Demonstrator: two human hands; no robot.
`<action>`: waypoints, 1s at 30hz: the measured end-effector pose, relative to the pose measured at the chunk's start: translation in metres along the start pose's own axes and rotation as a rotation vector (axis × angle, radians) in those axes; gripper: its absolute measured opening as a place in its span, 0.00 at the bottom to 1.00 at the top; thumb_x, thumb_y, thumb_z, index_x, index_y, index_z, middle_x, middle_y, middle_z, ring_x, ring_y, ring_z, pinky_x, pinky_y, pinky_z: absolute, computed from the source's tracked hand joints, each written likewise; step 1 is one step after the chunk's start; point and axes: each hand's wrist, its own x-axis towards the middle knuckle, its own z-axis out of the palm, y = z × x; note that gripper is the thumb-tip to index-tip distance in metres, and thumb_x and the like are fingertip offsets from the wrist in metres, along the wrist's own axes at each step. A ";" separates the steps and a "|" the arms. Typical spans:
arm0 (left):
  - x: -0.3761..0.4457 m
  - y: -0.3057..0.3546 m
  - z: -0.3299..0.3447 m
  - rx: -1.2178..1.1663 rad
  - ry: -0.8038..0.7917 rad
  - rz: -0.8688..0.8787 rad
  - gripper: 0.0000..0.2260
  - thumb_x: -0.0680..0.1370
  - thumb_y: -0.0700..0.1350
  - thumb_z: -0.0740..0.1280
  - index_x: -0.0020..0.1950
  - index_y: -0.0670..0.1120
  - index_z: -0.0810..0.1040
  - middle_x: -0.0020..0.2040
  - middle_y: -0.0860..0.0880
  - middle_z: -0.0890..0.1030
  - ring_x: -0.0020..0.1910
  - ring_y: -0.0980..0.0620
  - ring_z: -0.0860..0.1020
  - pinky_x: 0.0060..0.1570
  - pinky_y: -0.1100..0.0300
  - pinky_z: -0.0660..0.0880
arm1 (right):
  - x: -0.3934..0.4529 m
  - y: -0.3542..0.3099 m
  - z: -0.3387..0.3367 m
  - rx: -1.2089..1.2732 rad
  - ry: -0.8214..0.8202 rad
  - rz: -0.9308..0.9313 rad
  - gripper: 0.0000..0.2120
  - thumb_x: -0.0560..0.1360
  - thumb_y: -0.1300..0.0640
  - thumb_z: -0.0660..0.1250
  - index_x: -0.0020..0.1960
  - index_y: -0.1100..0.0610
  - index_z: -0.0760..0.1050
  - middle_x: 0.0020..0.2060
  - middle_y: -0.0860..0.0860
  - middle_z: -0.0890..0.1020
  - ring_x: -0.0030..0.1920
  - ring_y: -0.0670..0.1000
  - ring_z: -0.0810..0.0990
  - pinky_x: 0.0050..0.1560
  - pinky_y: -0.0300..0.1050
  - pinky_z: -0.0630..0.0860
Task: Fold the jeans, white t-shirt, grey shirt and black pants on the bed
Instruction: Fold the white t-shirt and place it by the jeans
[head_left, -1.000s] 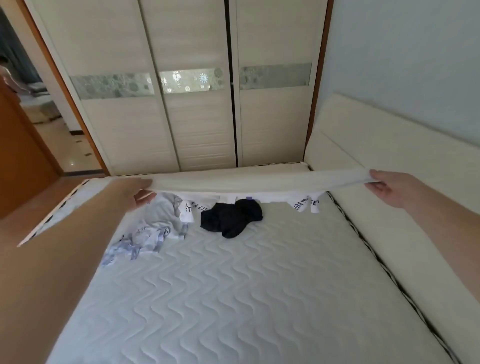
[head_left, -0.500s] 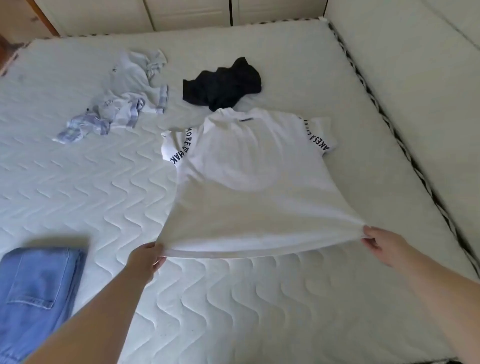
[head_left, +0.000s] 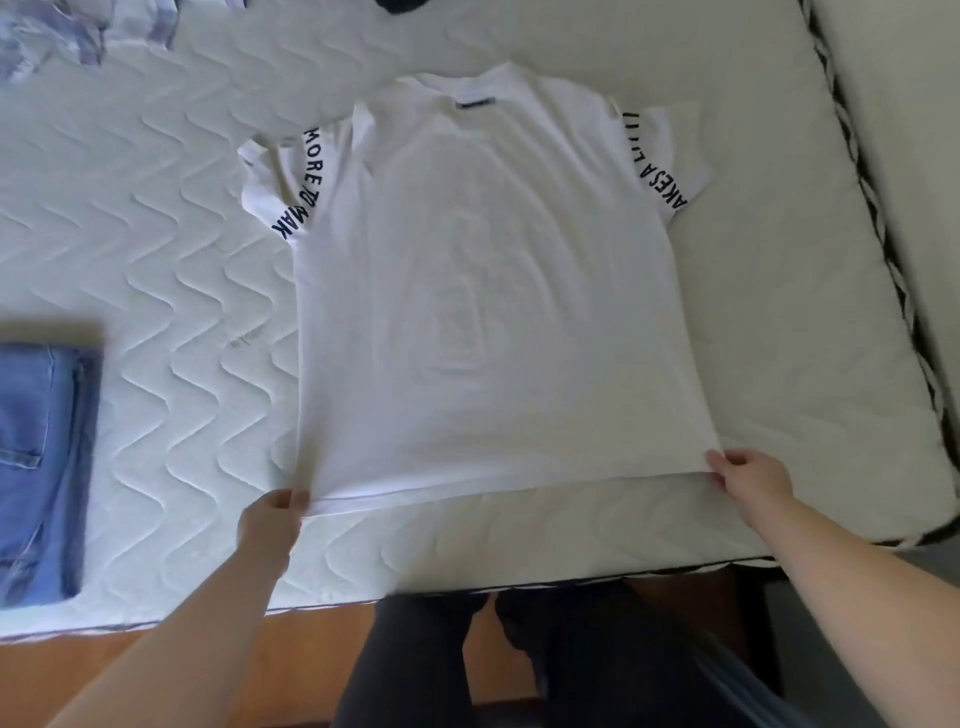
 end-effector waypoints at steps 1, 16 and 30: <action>-0.007 -0.006 0.000 0.032 0.011 0.009 0.11 0.78 0.46 0.69 0.56 0.42 0.82 0.44 0.40 0.82 0.44 0.39 0.79 0.44 0.52 0.74 | -0.004 0.007 0.000 -0.062 0.001 -0.016 0.19 0.75 0.51 0.72 0.59 0.63 0.80 0.55 0.62 0.83 0.56 0.63 0.80 0.59 0.54 0.74; -0.058 -0.063 -0.012 0.268 0.033 -0.010 0.15 0.80 0.48 0.66 0.62 0.39 0.79 0.53 0.41 0.82 0.45 0.43 0.75 0.46 0.53 0.70 | -0.060 0.079 -0.005 -0.156 -0.066 0.030 0.19 0.75 0.53 0.73 0.60 0.65 0.80 0.58 0.61 0.81 0.62 0.62 0.77 0.64 0.53 0.70; -0.061 -0.029 -0.003 0.428 0.182 0.136 0.15 0.78 0.42 0.67 0.64 0.46 0.74 0.60 0.41 0.76 0.60 0.38 0.73 0.59 0.42 0.70 | -0.083 0.026 0.007 -0.236 0.127 -0.137 0.15 0.75 0.56 0.70 0.58 0.62 0.75 0.51 0.61 0.80 0.52 0.63 0.78 0.53 0.56 0.75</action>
